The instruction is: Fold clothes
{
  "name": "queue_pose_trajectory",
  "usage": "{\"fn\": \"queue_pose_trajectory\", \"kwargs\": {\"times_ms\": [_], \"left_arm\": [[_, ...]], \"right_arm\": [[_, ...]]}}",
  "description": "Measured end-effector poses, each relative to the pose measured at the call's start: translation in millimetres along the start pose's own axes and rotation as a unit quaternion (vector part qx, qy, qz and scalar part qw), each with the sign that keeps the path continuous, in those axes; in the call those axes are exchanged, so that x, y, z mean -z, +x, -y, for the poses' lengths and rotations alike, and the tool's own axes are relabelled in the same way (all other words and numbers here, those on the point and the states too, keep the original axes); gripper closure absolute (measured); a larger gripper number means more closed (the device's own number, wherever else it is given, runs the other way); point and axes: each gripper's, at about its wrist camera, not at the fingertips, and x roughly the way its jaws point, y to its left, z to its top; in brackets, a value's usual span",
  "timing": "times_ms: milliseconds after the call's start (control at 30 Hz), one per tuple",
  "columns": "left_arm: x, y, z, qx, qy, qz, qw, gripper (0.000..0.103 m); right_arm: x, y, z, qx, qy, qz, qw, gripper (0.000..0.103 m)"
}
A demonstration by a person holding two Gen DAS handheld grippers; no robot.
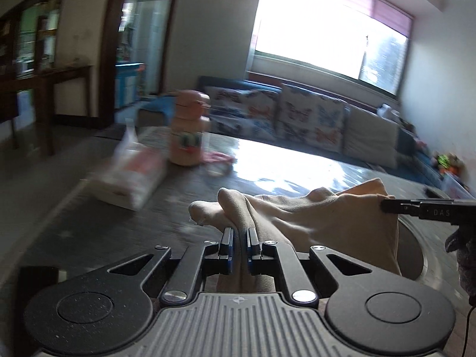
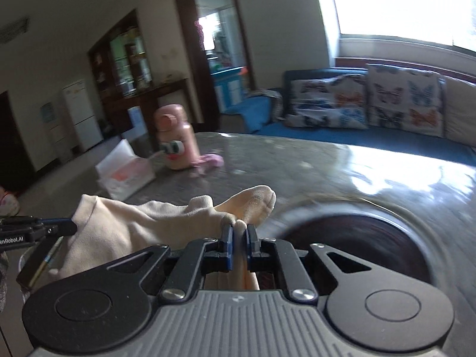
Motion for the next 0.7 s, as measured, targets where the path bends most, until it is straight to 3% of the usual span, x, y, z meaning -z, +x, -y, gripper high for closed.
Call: {"fn": "queue_pose_trajectory", "kwargs": {"times_ms": [233, 367, 500, 700], "left_arm": [[-6, 2, -36, -0.041, -0.017, 0.004, 0.999, 0.094], [4, 21, -49, -0.058, -0.024, -0.035, 0.9974, 0.089], [3, 18, -51, -0.063, -0.02, -0.027, 0.9975, 0.087], [-3, 26, -45, -0.05, -0.005, -0.022, 0.9985, 0.086]], "right_arm": [[-20, 50, -26, -0.034, -0.011, 0.0, 0.999, 0.096], [-17, 82, -23, -0.016, -0.003, -0.032, 0.999, 0.095], [-9, 99, -19, -0.002, -0.005, -0.059, 0.998, 0.09], [-10, 103, -29, -0.015, -0.03, -0.058, 0.998, 0.089]]}}
